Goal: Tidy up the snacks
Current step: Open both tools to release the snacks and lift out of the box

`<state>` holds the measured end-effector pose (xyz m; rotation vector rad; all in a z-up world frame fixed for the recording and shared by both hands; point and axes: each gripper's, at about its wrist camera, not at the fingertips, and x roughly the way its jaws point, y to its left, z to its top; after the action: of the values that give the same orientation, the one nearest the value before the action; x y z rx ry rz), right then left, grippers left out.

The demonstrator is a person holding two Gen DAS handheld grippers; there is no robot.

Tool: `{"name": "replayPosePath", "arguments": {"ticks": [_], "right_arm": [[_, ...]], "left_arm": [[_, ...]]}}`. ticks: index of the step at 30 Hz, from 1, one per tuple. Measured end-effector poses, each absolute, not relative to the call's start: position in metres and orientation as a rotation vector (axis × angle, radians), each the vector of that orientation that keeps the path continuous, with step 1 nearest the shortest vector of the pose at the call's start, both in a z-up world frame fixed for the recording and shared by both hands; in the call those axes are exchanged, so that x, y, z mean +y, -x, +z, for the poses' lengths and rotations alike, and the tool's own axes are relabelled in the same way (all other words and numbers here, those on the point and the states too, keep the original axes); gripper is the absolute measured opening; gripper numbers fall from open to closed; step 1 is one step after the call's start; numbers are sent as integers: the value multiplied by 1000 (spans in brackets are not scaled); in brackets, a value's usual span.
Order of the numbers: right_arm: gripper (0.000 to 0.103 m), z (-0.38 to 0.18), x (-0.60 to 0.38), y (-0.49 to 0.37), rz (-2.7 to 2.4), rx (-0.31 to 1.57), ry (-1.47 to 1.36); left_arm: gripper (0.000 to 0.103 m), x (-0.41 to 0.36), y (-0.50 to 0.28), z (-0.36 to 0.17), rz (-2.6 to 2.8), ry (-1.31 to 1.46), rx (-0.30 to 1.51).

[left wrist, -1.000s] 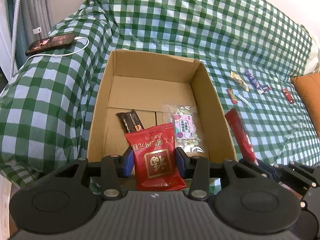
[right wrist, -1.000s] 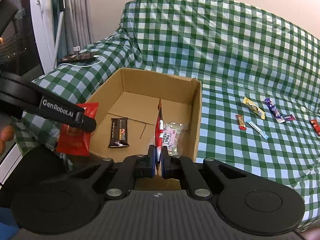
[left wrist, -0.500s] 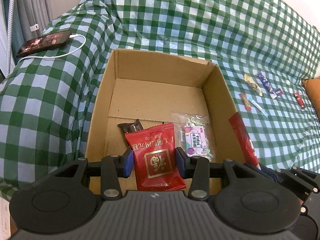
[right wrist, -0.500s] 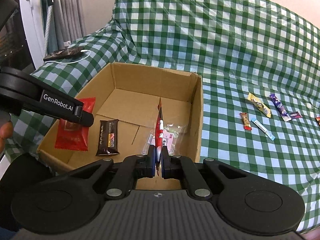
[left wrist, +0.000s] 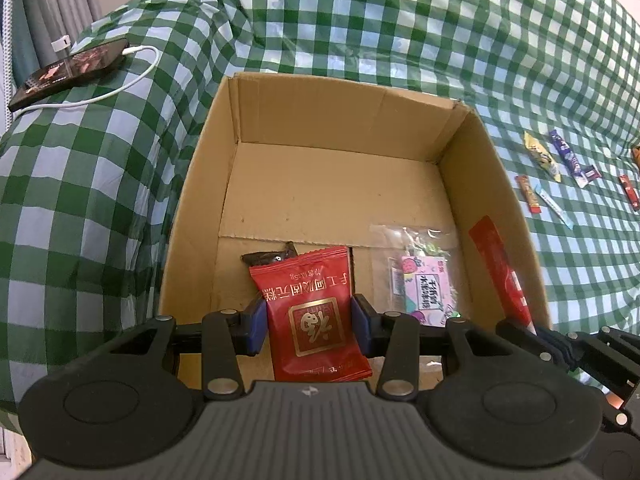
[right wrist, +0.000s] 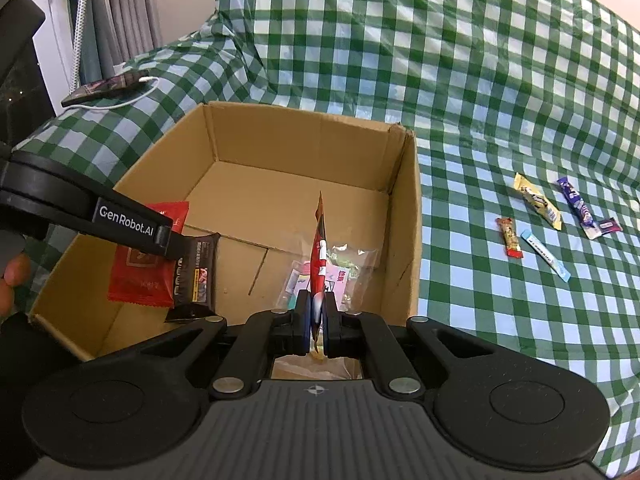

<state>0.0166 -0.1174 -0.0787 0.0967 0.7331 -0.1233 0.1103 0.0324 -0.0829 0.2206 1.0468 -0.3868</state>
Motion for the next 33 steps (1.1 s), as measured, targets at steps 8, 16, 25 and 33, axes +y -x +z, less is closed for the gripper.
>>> {"name": "replayPosePath", "arguments": {"ticks": [8, 16, 25, 33], "right_arm": [[11, -93, -132, -32, -122, 765, -129], [81, -84, -120, -15, -121, 785, -89], [93, -62, -95, 32, -139, 737, -110], [98, -41, -85, 82, -163, 649, -73]], "left_arm": [[78, 25, -124, -90, -384, -255, 1034], [103, 37, -101, -89, -337, -325, 1020], [103, 64, -51, -69, -304, -285, 1061], [103, 79, 1, -41, -300, -285, 992]]}}
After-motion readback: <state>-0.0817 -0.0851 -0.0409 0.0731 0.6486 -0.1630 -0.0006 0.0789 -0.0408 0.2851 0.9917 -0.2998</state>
